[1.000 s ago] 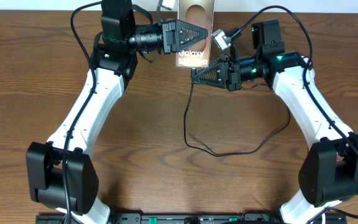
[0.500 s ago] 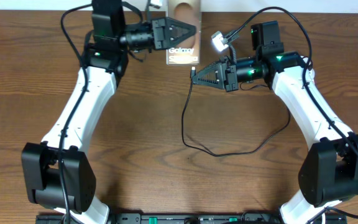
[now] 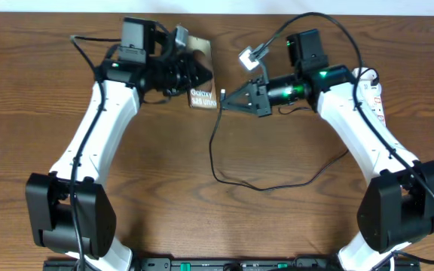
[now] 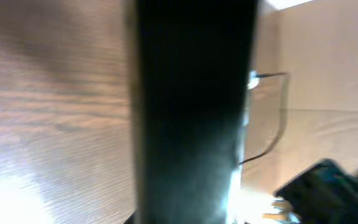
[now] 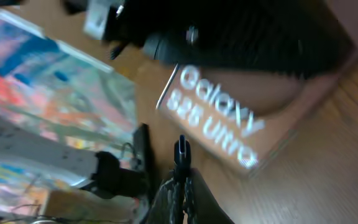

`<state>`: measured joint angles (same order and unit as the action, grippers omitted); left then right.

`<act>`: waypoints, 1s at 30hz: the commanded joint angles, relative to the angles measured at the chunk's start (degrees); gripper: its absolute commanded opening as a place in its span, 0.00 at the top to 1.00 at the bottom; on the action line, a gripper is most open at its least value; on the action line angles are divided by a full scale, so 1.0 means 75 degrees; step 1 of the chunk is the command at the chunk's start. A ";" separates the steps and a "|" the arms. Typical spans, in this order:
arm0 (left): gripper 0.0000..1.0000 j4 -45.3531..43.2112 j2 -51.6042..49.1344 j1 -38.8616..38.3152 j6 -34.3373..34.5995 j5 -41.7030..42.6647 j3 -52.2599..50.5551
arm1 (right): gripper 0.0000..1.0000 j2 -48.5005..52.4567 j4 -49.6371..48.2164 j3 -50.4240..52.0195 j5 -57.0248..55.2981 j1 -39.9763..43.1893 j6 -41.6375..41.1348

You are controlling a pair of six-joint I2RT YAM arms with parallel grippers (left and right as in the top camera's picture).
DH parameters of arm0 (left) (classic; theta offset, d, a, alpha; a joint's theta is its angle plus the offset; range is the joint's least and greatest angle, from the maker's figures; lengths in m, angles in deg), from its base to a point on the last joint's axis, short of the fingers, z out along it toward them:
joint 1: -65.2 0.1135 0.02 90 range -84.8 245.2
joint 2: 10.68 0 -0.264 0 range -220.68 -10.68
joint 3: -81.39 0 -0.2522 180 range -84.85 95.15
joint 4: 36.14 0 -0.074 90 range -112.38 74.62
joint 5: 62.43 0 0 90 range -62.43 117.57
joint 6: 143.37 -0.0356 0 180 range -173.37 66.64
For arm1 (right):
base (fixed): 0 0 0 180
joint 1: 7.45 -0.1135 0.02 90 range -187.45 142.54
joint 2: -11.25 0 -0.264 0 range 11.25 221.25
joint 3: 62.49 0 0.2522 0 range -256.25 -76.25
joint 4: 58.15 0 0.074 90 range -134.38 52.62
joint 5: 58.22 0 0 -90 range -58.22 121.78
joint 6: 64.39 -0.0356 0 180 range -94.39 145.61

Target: Plug charger to phone and switch on socket

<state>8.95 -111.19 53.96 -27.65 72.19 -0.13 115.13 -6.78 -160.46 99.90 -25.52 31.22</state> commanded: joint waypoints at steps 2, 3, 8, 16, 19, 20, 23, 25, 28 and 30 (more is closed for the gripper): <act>0.92 0.0396 0.0265 -0.0673 -0.0458 -0.1874 0.0117 | 0.99 0.0041 -0.0201 -0.0041 -0.1221 -0.0466 -0.0379; 0.93 0.0487 0.0265 -0.0787 -0.0460 -0.2127 0.0117 | 0.99 0.0041 -0.0216 -0.0041 -0.1533 -0.0536 -0.0504; 0.93 0.0772 0.0265 -0.1250 -0.0761 -0.2541 0.0117 | 0.99 0.0041 -0.0195 -0.0041 -0.2734 -0.0775 -0.0804; 0.93 0.0959 0.0265 -0.1341 -0.0769 -0.2719 0.0117 | 0.99 0.0041 -0.0189 -0.0041 -0.2993 -0.0804 -0.0912; 0.93 0.0994 0.0265 -0.1341 -0.0764 -0.3378 0.0117 | 0.99 0.0041 0.0099 -0.0041 -0.3902 -0.0796 -0.1204; 0.93 0.1049 0.0265 -0.1341 -0.0749 -0.3835 0.0117 | 0.99 0.0041 0.0312 -0.0041 -0.4357 -0.0796 -0.1201; 0.92 0.1271 0.0265 -0.1341 -0.0734 -0.4736 0.0117 | 0.99 0.0041 0.0933 -0.0041 -0.5502 -0.0796 -0.1201; 0.93 0.1396 0.0265 -0.1341 -0.0731 -0.5117 0.0117 | 0.99 0.0041 0.1338 -0.0041 -0.6199 -0.0799 -0.1204; 0.93 0.1451 0.0265 -0.1341 -0.0734 -0.5488 0.0117 | 0.99 0.0041 0.2203 -0.0041 -0.7574 -0.0799 -0.1591; 0.93 0.1448 0.0265 -0.1332 -0.0734 -0.5537 0.0117 | 0.99 0.0044 0.2710 -0.0020 -0.8346 -0.0799 -0.1964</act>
<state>19.86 -111.17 43.81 -32.63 35.17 -0.13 115.13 10.25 -160.48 50.81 -31.27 21.06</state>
